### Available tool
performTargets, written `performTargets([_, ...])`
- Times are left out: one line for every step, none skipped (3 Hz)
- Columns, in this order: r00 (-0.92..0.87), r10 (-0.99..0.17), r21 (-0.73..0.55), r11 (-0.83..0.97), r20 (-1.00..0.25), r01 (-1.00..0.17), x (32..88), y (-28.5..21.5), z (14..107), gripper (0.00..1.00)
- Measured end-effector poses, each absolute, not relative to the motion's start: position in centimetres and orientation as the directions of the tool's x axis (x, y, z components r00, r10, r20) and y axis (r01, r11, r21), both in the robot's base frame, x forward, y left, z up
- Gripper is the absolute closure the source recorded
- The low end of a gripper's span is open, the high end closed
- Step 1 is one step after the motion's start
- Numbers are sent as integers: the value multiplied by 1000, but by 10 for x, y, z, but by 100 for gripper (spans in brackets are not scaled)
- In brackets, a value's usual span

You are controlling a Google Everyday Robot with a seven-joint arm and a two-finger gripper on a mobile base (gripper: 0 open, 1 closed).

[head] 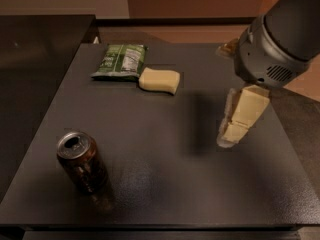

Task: Move orange can near green jalapeno chip bag

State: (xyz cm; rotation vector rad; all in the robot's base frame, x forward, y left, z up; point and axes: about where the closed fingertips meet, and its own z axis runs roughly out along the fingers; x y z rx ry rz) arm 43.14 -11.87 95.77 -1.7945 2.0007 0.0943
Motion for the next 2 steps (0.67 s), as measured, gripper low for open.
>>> performTargets([6, -903, -227, 101, -429, -969, 423, -70, 947, 0])
performTargets([56, -873, -203, 50, -484, -978, 410, -23, 935, 0])
